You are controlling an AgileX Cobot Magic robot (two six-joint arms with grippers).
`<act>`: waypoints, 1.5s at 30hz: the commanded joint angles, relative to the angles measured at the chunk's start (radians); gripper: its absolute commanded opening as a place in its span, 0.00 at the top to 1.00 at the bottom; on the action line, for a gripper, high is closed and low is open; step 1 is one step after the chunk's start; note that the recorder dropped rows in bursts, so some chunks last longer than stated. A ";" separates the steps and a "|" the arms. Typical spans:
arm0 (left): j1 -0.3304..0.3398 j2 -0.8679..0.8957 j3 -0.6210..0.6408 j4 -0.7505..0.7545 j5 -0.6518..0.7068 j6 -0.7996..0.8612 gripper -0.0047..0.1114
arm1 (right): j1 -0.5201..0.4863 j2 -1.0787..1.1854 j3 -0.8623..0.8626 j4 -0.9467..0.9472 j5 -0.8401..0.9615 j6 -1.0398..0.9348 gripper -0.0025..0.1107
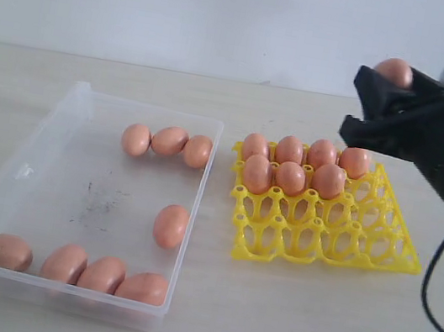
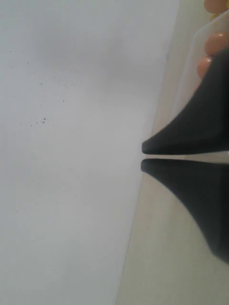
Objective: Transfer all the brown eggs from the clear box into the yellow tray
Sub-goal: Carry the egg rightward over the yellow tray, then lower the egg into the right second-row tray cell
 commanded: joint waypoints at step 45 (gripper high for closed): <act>-0.004 -0.003 -0.003 -0.005 0.000 0.006 0.93 | -0.528 0.607 -0.396 -0.981 -0.129 0.493 0.98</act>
